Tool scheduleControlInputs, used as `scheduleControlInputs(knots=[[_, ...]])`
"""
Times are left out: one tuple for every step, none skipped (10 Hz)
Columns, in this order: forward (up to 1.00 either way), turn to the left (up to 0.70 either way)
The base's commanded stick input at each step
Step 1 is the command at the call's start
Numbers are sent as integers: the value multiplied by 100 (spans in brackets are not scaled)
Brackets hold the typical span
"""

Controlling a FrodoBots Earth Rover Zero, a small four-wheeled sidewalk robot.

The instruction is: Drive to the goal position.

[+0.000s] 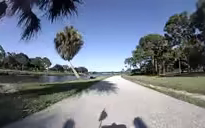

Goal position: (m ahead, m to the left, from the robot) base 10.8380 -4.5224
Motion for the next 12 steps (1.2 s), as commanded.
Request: scheduleControlInputs(knots=[[70,0],[70,0],[70,0],[70,0],[70,0],[70,0],[70,0],[70,0],[70,0],[70,0],[70,0],[70,0]])
